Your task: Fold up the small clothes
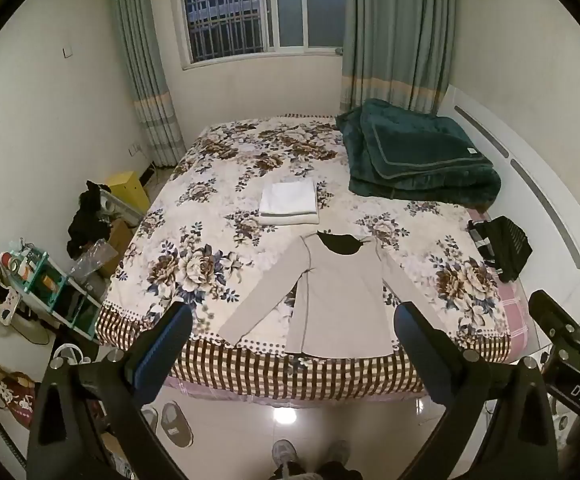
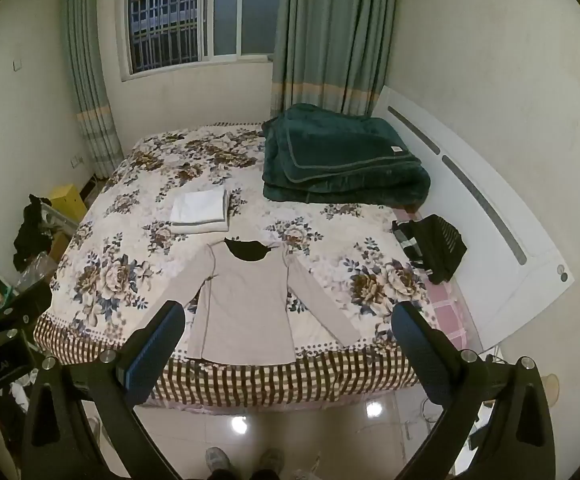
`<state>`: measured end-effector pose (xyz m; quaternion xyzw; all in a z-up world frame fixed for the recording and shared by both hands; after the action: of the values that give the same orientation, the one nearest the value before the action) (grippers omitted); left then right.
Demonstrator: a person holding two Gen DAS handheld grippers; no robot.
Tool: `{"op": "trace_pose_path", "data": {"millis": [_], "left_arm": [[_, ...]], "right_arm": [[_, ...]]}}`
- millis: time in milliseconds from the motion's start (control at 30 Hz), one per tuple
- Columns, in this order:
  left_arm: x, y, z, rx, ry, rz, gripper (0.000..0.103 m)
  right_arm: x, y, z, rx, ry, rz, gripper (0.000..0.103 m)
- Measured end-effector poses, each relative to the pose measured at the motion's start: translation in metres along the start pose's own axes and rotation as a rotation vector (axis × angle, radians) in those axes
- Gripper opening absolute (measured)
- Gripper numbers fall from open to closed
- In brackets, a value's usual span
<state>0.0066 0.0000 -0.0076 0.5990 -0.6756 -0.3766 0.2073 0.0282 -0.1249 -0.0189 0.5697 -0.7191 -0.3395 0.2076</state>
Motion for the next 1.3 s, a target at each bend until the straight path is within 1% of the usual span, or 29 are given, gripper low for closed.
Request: {"op": "trace_pose_path", "data": {"millis": [33, 67, 367, 767, 833, 867, 1000, 1067, 1300], "left_arm": [[0.000, 0.000, 0.000, 0.005, 0.003, 0.001, 0.103], [0.000, 0.000, 0.000, 0.014, 0.007, 0.007, 0.103], [-0.004, 0.002, -0.001, 0.014, 0.004, 0.011, 0.103], [0.001, 0.003, 0.000, 0.022, 0.004, 0.008, 0.103], [0.001, 0.006, -0.002, 0.026, 0.005, 0.009, 0.103], [0.001, 0.006, -0.003, 0.026, 0.005, 0.008, 0.103], [0.000, 0.006, -0.004, 0.030, 0.005, 0.009, 0.103], [0.000, 0.015, -0.006, 0.034, 0.009, 0.008, 0.103], [0.000, 0.015, -0.006, 0.038, 0.009, 0.006, 0.103]], "right_arm": [[0.000, 0.001, 0.000, 0.016, -0.001, -0.004, 0.103], [0.000, 0.001, 0.000, 0.008, -0.001, -0.004, 0.103], [0.002, 0.003, -0.002, 0.012, -0.001, -0.003, 0.103], [0.002, 0.006, -0.004, 0.012, 0.001, -0.013, 0.103], [0.003, 0.010, -0.008, 0.016, 0.004, -0.014, 0.103], [0.004, 0.018, -0.015, 0.018, 0.006, -0.016, 0.103], [0.005, 0.020, -0.019, 0.018, 0.009, -0.018, 0.103], [0.005, 0.020, -0.016, 0.019, 0.008, -0.019, 0.103], [0.003, 0.026, -0.018, 0.027, 0.012, -0.022, 0.103]]}}
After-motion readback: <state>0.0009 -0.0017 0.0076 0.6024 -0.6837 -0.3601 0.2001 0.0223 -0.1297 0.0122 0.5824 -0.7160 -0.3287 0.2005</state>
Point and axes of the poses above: each gripper's, at about its wrist camera, not at the fingertips, and y roughly against the way its jaws point, x to its right, z to its underside, the point moved 1 cm from there along -y, roughly the way its jaws point, and after that the axes turned 12 degrees about -y, right-handed, at the moved point
